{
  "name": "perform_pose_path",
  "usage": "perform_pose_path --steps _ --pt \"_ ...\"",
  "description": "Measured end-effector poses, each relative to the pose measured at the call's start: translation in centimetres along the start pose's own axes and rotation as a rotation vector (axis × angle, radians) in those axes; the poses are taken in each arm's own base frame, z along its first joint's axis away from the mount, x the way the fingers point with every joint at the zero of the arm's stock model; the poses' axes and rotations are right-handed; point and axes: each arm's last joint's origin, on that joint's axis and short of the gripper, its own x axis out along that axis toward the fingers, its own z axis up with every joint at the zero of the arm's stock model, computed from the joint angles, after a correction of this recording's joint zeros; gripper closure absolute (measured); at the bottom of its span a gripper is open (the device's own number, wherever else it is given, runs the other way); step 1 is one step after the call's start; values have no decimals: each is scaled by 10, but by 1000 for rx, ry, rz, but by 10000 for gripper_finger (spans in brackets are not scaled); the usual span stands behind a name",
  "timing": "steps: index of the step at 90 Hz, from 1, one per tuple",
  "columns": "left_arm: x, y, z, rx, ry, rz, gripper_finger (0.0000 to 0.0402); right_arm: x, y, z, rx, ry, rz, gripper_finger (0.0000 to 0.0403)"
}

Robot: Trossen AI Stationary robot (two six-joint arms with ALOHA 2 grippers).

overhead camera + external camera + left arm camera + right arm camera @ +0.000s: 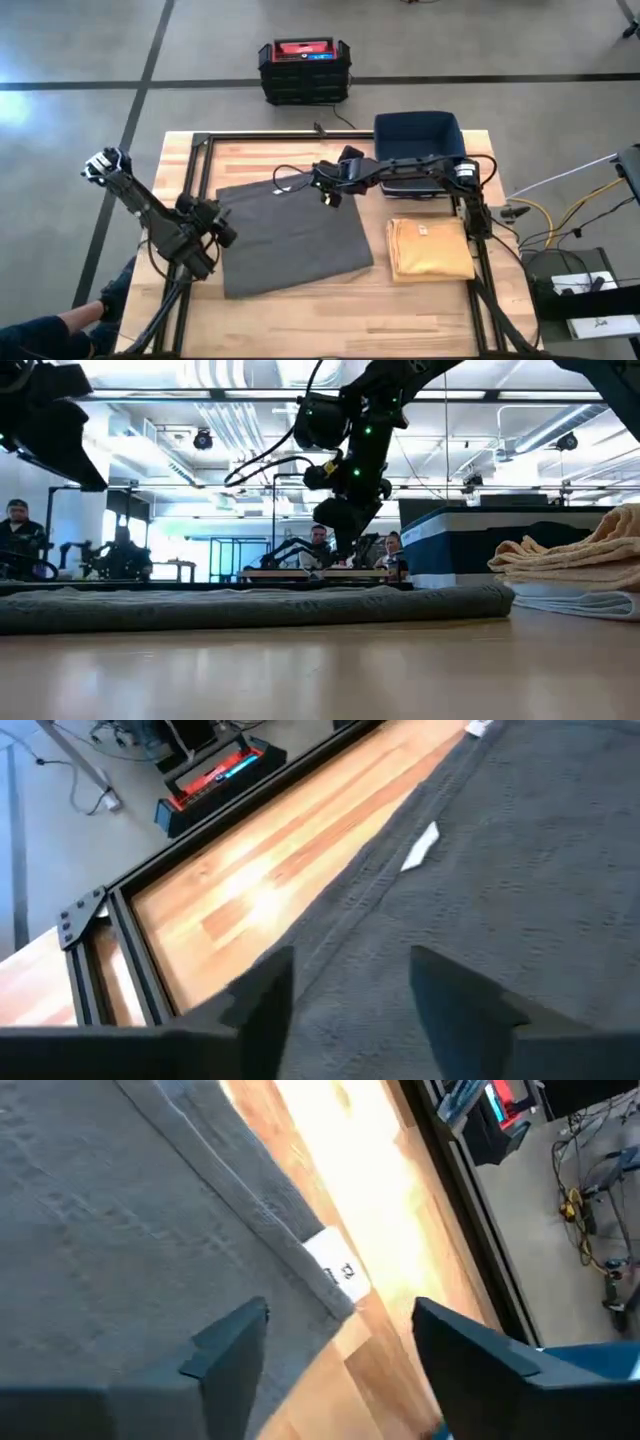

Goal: Fold towel
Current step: Fold the gray towel

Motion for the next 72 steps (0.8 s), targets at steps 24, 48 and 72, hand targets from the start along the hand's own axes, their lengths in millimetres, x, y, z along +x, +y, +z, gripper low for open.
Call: perform_pose_path --steps 24,48,72 --pt "0 -7 -1 17 52 -57 158 -30 -9 2 -34 -36 270 124" --pt "5 -10 0 58 155 -58 204 -37 32 -32 -154 55 611 138" --pt "38 9 35 72 410 -19 215 -45 77 -80 -124 2 655 161"
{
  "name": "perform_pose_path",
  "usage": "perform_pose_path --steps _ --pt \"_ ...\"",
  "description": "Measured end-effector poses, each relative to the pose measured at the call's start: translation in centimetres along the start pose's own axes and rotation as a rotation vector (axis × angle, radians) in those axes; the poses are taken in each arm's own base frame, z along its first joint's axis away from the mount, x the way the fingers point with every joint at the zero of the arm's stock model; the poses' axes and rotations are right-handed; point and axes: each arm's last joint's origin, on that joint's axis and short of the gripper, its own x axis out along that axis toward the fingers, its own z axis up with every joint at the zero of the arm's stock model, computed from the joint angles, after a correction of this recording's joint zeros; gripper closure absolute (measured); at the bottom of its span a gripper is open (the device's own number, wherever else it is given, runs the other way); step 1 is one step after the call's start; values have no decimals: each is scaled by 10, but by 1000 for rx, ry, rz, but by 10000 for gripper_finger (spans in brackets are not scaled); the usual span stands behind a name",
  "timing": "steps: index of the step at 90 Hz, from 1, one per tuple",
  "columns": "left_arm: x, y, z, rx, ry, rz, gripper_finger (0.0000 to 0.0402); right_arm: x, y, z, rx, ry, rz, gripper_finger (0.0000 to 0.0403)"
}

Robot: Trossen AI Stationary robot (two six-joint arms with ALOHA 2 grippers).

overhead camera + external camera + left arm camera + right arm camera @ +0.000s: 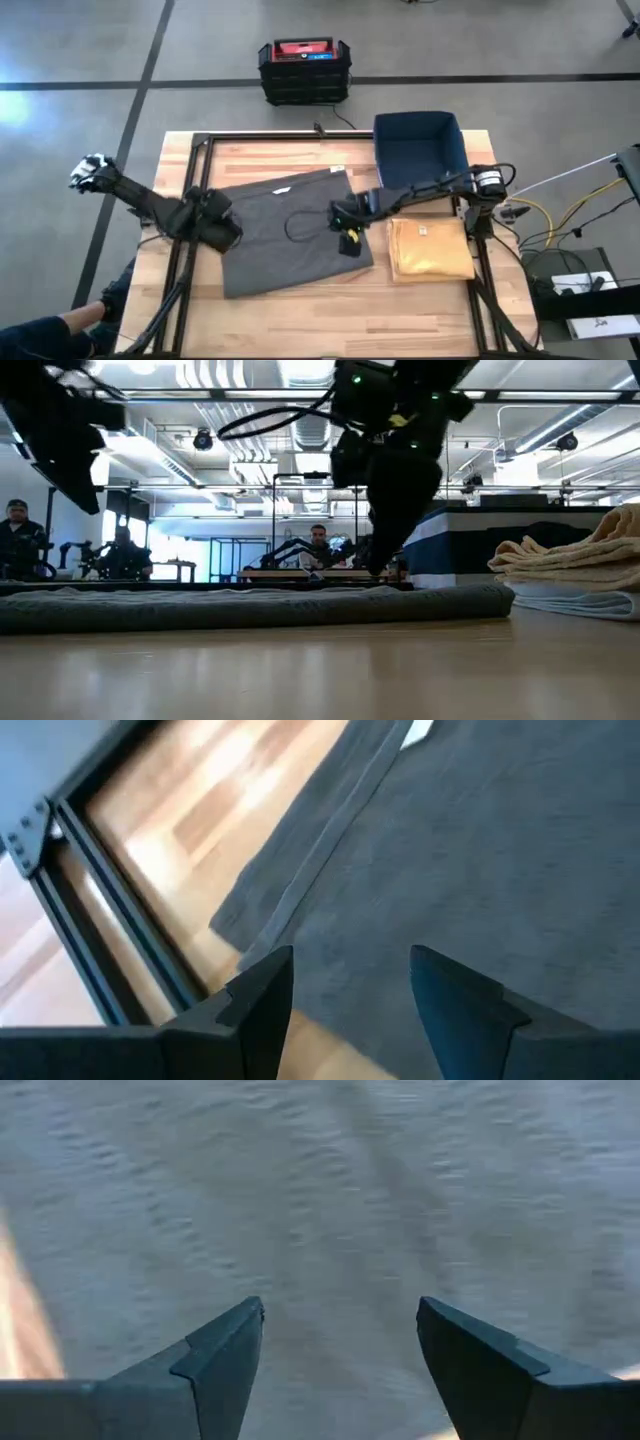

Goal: Fold towel
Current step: Fold the gray towel

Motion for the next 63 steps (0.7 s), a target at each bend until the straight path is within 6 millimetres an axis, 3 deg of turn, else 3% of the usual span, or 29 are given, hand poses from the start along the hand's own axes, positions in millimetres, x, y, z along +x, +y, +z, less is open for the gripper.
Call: perform_pose_path --steps 22,35,63 --pt "42 40 36 -71 146 -145 225 13 35 -19 -37 -122 69 179" --pt "65 60 42 -197 255 -212 237 21 43 -27 -52 -190 102 186" --pt "106 56 57 -151 438 -171 264 26 42 -29 -53 -279 76 193"
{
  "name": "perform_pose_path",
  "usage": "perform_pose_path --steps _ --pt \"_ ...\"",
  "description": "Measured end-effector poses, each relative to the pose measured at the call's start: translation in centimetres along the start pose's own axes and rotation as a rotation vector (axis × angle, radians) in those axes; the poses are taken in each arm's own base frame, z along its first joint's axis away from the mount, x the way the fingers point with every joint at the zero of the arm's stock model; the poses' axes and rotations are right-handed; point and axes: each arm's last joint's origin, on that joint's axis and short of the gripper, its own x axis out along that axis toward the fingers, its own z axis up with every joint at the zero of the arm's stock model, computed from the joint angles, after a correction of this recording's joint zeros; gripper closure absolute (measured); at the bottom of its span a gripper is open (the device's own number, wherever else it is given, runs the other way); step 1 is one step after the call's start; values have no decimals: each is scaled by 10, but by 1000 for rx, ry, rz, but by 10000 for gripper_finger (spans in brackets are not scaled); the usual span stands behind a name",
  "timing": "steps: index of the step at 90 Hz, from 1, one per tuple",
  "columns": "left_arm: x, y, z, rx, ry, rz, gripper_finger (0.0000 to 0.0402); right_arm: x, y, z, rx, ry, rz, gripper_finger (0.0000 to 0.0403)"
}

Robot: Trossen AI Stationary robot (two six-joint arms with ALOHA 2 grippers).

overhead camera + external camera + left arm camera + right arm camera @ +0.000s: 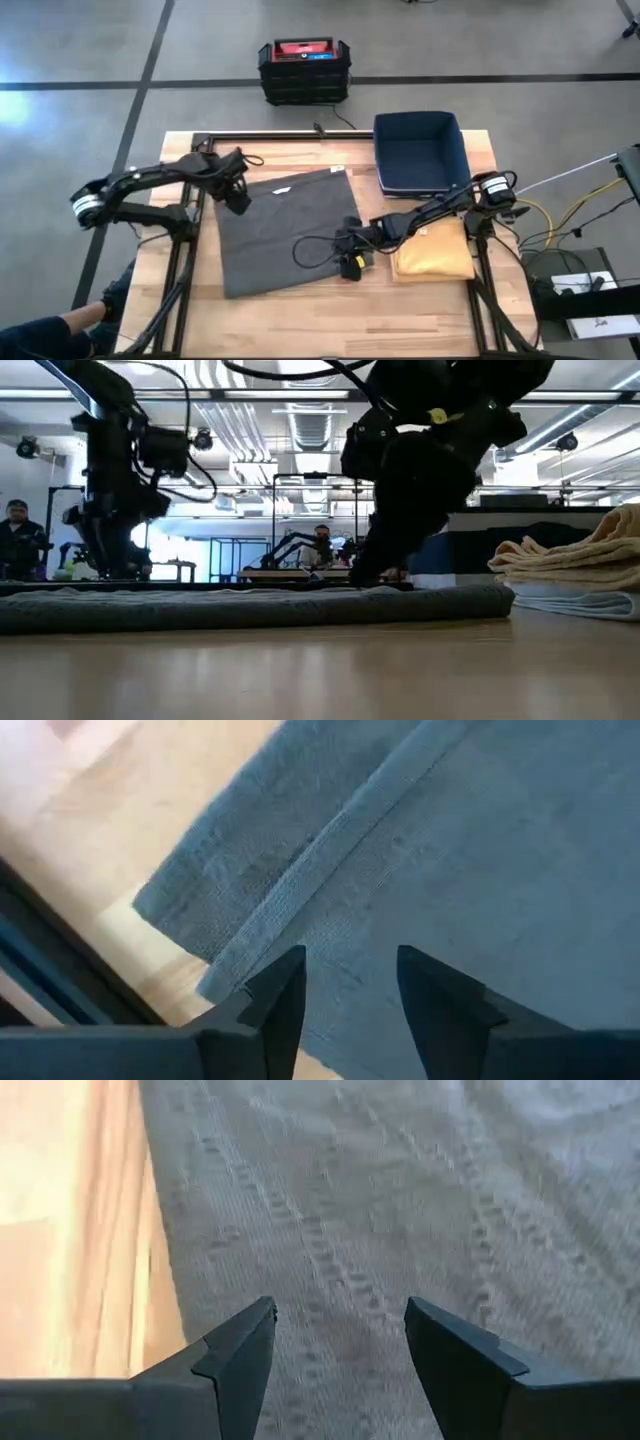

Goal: Fold towel
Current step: Fold the gray towel

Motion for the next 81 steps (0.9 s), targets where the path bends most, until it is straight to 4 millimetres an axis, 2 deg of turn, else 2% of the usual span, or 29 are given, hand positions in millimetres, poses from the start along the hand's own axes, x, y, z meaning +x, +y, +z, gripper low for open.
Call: perform_pose_path --steps 13,20,54,63,76,81 --pt "10 -2 18 40 4 119 278 0 0 0 -8 1 -1 187" --pt "13 -5 24 57 5 121 285 0 0 -1 -10 3 -1 184" --pt "39 -8 33 84 127 127 288 1 0 -1 -25 -10 2 184" --pt "38 -8 32 84 125 125 313 1 0 -1 -25 -11 2 191" --pt "30 -7 30 81 87 116 382 1 0 -1 -24 -11 2 200" --pt "25 -7 30 77 69 114 394 1 0 -1 -24 -10 2 203"
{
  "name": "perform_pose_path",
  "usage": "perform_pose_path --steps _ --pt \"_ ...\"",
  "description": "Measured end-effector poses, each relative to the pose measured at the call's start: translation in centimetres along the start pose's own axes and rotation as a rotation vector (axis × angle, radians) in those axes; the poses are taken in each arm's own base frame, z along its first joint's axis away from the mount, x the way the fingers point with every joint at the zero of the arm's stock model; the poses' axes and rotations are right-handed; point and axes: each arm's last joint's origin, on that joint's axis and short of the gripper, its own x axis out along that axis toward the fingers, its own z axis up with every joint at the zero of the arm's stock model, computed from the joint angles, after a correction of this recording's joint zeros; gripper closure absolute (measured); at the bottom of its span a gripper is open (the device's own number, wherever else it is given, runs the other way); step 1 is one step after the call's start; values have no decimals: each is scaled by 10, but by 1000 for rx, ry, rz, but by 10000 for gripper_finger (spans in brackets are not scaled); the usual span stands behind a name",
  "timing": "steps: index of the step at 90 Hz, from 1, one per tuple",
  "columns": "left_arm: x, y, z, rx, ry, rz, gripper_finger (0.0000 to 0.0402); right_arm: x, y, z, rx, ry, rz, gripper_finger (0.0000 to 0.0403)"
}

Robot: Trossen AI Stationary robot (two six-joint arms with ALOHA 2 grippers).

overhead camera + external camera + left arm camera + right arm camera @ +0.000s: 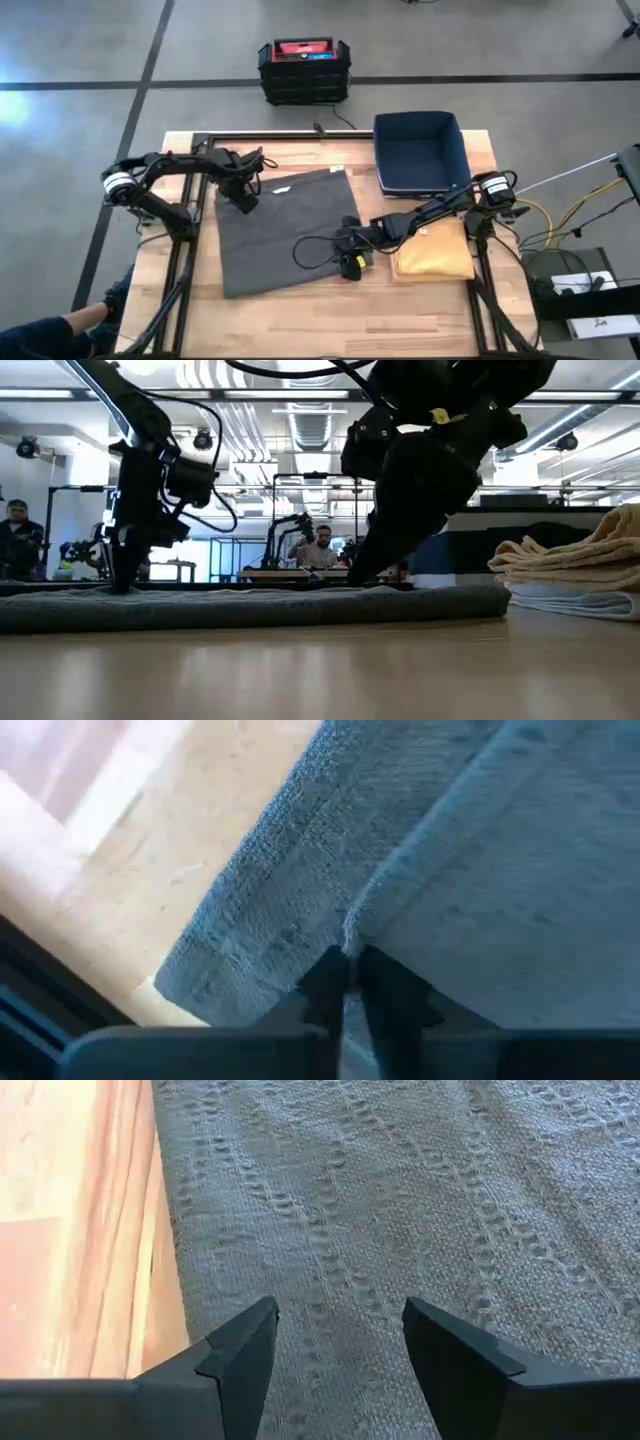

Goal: Fold towel
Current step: Fold the gray towel

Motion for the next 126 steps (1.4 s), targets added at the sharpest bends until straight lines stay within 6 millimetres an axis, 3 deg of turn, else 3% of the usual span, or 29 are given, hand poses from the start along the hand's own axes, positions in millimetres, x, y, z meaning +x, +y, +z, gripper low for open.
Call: perform_pose_path --steps 27,76,93,108,117,126 --pt "-38 15 2 -103 -178 230 398 0 0 0 3 0 1 204" --pt "-17 34 29 -145 -246 364 387 0 9 -2 -18 3 16 206" --pt "-22 34 27 -107 -248 353 318 0 8 -3 -17 6 15 196" --pt "-51 26 18 -65 -285 135 224 -10 10 6 -26 18 11 186" --pt "-69 9 3 -27 -346 -27 186 -14 11 17 -50 -21 13 181" --pt "-75 -20 -19 98 -346 -161 173 -10 10 25 -109 -52 -24 181"
